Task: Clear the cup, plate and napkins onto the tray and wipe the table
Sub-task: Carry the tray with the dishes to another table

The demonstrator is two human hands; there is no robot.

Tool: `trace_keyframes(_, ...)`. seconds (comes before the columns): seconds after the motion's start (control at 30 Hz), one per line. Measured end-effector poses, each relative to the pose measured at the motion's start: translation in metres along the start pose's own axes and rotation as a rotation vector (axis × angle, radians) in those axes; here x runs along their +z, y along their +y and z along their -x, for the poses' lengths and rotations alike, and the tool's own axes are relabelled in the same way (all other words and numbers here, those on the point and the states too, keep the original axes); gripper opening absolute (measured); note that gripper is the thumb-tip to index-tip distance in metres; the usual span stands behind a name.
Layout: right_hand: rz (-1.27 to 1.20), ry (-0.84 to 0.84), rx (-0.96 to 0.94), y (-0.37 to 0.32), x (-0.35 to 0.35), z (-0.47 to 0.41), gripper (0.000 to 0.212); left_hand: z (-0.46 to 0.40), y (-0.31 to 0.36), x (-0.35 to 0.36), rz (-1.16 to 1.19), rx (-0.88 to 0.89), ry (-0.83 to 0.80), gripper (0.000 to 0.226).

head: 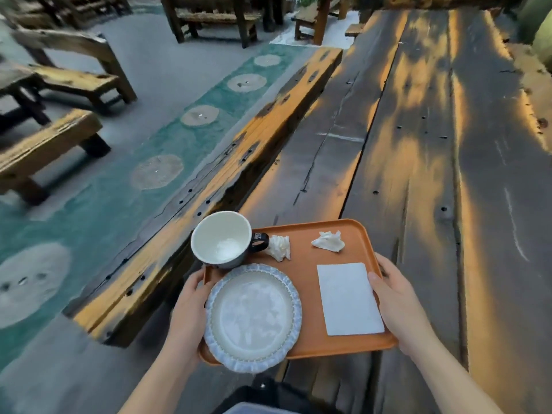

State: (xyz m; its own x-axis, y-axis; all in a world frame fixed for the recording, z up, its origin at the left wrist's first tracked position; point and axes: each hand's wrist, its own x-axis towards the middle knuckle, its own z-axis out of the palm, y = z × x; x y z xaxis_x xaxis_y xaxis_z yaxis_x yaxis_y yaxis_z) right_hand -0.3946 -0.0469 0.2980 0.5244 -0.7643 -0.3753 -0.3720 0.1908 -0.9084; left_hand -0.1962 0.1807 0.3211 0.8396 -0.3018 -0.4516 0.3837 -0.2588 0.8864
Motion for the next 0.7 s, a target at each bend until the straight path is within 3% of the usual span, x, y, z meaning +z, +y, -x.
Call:
trace_keyframes(0.1, 0.047, -0.128, -0.026, -0.006, 0.02, -0.001, 0.027, 0.025, -0.01, -0.026, 0.021, -0.015, 0.135, 0.014)
trace_keyframes(0.3, 0.119, -0.351, -0.103, -0.017, 0.073, 0.006, 0.027, 0.072, -0.027, -0.082, 0.094, -0.042, 0.395, 0.016)
trace_keyframes(0.7, 0.26, -0.691, -0.214, -0.027, 0.212, 0.051, 0.036, 0.134, -0.071, -0.196, 0.279, -0.027, 0.72, 0.014)
